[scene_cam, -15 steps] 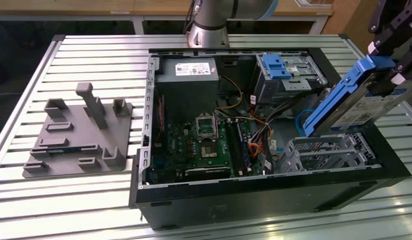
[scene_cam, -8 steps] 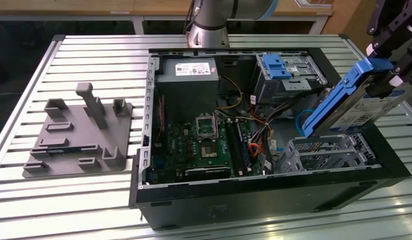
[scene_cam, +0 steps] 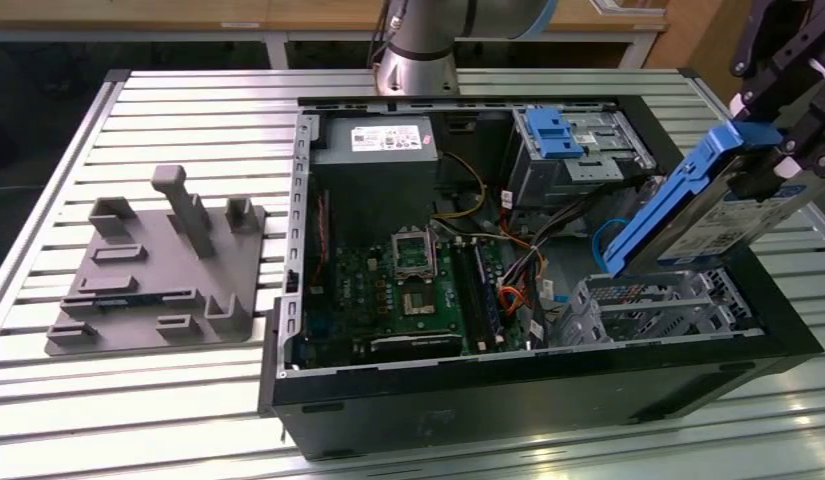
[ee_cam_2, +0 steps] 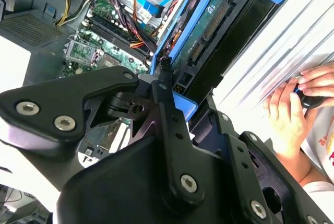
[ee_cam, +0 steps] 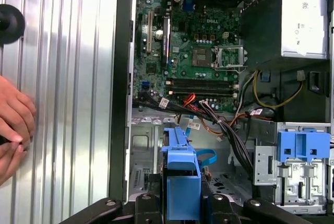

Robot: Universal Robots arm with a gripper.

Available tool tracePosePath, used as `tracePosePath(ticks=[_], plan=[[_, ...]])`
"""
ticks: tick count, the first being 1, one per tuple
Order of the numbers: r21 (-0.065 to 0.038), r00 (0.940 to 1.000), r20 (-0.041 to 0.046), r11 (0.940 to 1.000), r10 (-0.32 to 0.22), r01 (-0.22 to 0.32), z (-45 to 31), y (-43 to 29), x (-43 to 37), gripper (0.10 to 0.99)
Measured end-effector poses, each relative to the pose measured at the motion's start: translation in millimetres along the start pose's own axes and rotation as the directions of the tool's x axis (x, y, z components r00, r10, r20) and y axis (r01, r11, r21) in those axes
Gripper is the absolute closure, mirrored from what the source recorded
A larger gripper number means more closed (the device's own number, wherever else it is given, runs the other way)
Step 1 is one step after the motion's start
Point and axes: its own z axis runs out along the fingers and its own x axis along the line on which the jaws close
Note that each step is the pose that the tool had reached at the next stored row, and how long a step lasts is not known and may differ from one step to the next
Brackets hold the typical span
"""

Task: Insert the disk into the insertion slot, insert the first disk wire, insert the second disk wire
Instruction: 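Insert the disk into the insertion slot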

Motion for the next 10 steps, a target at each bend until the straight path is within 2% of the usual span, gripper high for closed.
tracePosePath(ticks=[10], plan=[[0.000,1.0000,0.0001,1.0000,0.003,-0.003,4.7,-0.2,0.4,0.725]])
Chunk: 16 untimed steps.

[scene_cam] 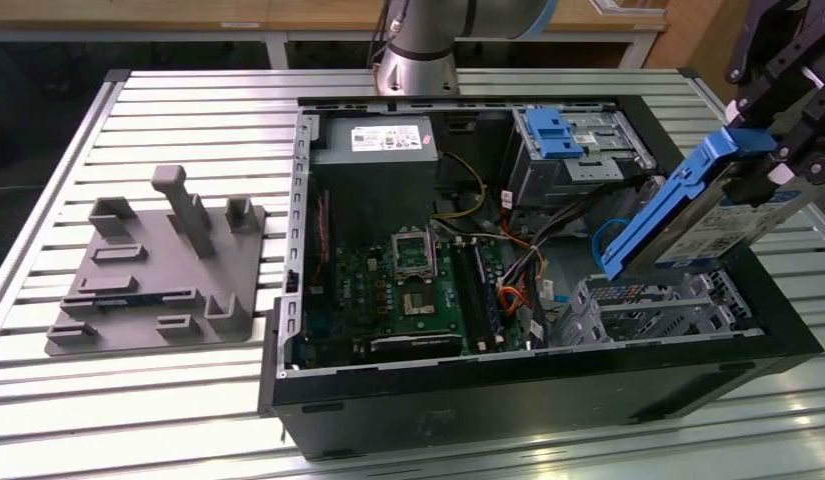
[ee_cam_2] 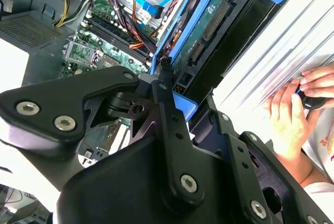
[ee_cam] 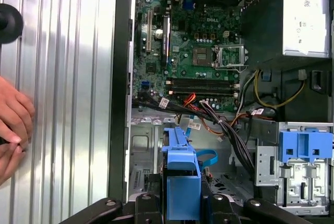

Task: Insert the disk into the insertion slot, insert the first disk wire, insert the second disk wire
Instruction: 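Insert the disk into the insertion slot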

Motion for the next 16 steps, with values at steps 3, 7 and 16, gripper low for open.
tracePosePath(ticks=[3,7,16], plan=[[0.000,1.0000,0.0000,1.0000,0.001,-0.001,1.2,0.0,0.1,0.725],[0.000,1.0000,0.0001,1.0000,0.005,-0.005,2.6,-0.1,0.2,0.725],[0.001,0.9999,0.0005,0.9999,0.014,-0.014,5.8,-0.8,0.5,0.725]])
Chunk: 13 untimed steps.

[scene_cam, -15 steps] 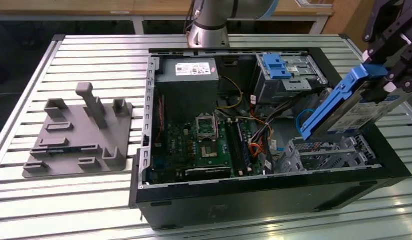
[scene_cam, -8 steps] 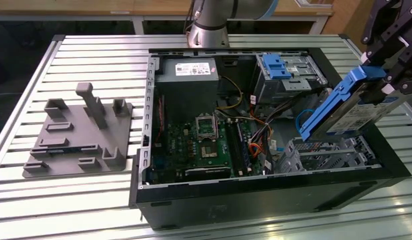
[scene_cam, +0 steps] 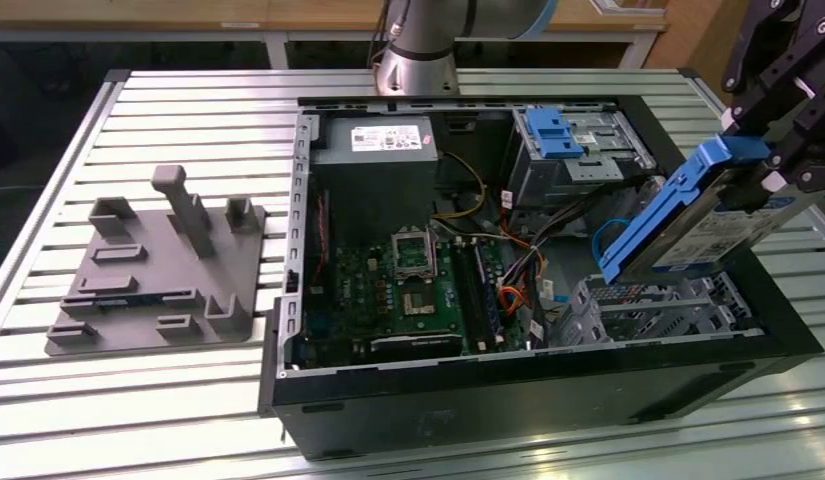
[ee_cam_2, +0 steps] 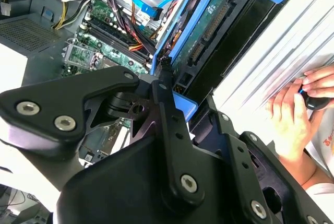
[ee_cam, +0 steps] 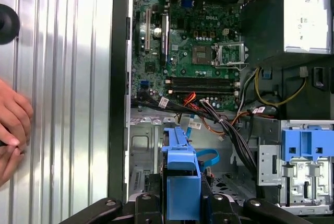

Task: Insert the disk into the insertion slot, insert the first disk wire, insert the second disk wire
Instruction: 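Insert the disk into the insertion slot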

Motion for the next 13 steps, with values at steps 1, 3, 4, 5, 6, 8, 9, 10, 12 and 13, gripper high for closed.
tracePosePath(ticks=[1,3,4,5,6,8,9,10,12,13], plan=[[0.000,1.0000,0.0000,1.0000,0.000,0.000,0.2,0.0,0.0,0.725],[0.000,1.0000,0.0000,1.0000,0.002,-0.002,0.7,0.0,0.1,0.725],[0.000,1.0000,0.0000,1.0000,0.003,-0.003,0.8,0.0,0.1,0.725],[0.000,1.0000,0.0001,1.0000,0.005,-0.005,1.1,-0.1,0.1,0.725],[0.001,1.0000,0.0002,1.0000,0.006,-0.006,1.3,-0.1,0.1,0.725],[0.001,1.0000,0.0003,1.0000,0.008,-0.008,1.8,-0.1,0.2,0.725],[0.001,1.0000,0.0003,1.0000,0.009,-0.009,2.0,-0.1,0.2,0.725],[0.001,0.9999,0.0003,0.9999,0.010,-0.010,2.3,-0.1,0.2,0.725],[0.001,0.9999,0.0004,0.9999,0.012,-0.012,2.8,-0.1,0.3,0.725],[0.001,0.9999,0.0003,0.9999,0.012,-0.012,3.0,-0.1,0.3,0.725]])
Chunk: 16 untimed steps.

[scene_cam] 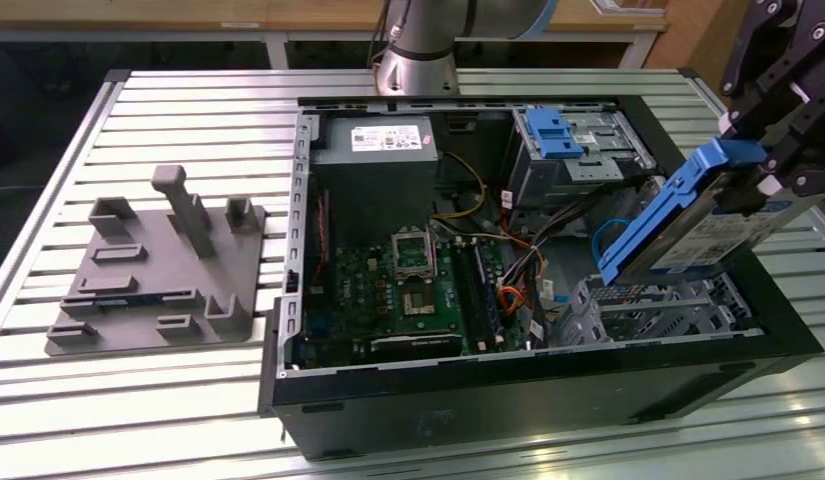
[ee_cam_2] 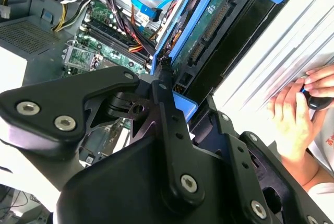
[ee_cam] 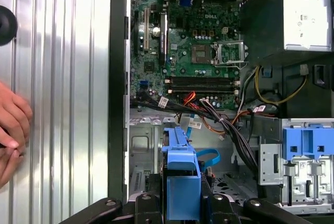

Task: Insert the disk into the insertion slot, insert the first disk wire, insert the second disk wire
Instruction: 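Insert the disk into the insertion slot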

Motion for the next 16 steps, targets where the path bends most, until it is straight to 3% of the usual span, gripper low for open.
tracePosePath(ticks=[16], plan=[[0.000,1.0000,0.0001,1.0000,0.001,-0.001,3.6,-0.1,0.3,0.725]])
